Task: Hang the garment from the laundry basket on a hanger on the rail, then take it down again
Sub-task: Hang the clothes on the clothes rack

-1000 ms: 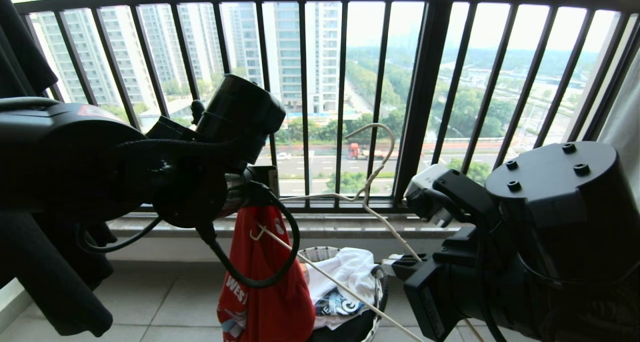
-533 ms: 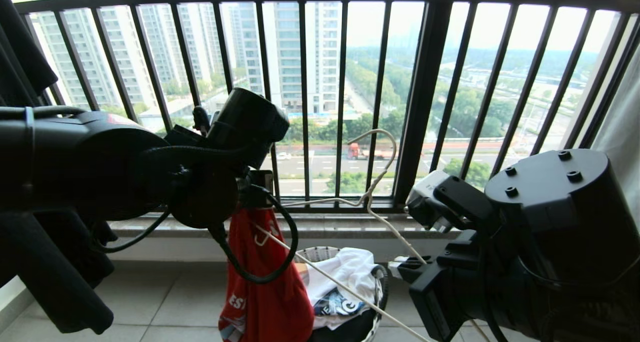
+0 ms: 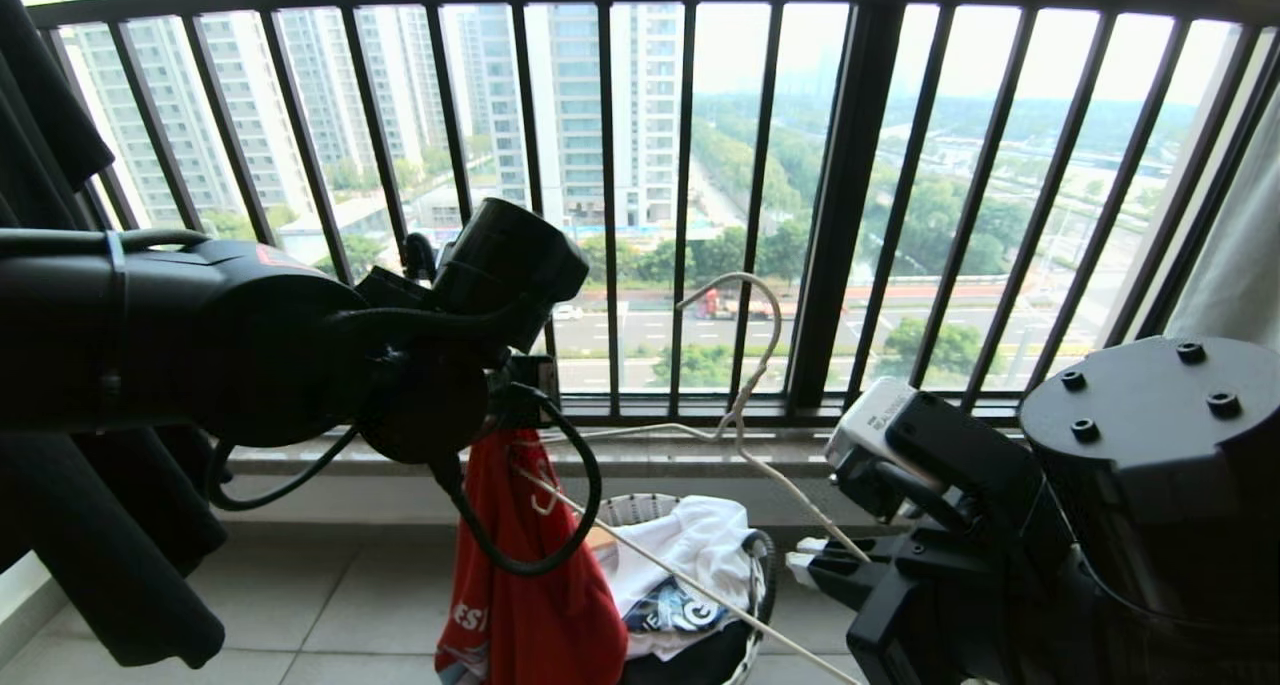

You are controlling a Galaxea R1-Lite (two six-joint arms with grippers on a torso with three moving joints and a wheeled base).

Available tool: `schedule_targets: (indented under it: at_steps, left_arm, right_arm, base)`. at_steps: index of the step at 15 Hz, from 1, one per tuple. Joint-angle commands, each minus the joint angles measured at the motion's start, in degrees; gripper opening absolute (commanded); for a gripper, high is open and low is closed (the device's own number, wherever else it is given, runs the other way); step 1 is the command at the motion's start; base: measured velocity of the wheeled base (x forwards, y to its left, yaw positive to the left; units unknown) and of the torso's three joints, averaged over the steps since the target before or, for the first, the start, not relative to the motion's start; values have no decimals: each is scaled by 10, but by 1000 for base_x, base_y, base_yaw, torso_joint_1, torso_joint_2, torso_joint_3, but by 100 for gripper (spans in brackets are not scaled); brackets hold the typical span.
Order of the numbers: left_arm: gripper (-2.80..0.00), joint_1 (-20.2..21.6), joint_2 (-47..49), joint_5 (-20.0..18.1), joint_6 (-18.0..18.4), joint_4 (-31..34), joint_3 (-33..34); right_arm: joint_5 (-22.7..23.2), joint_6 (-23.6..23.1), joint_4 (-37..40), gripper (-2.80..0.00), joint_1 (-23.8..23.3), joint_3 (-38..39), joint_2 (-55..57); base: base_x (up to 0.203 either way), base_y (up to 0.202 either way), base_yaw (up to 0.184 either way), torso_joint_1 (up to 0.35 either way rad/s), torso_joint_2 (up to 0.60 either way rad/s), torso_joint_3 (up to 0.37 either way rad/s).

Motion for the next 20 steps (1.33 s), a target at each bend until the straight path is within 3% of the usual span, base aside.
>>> schedule_targets:
  at_steps: [1,5,8,12,16,20]
  left_arm:
    - [-280,-12,-8,2,-2,1,3]
    - [-280,-16,-9,1,-2,2,3]
    - [-280,-17,-9,2,-2,2,7]
    - [-280,-19,-15,0,-2,0,6]
    - [-280,-25,-41,0,-5,0,1]
    - [-280,-30,-71,2,-31,4,-30]
  right_arm:
    - [-2,-5,-25,-280,1,12,-3]
    - [-3,-30,-105,-280,1,45,0]
    - [-8,-78,-169,-280,0,81,3]
    - [-6,-78,-175,-280,0,82,4]
    - [-9,-78,-239,-280,-1,92,36]
    - [-36,-75,-271,-280,-7,92,69]
  base:
    - [0,0,0,0,0,0]
    - [0,0,0,0,0,0]
    - [0,0,0,0,0,0]
    - [0,0,0,0,0,0]
    - [0,0,0,0,0,0]
    - [0,0,0,0,0,0]
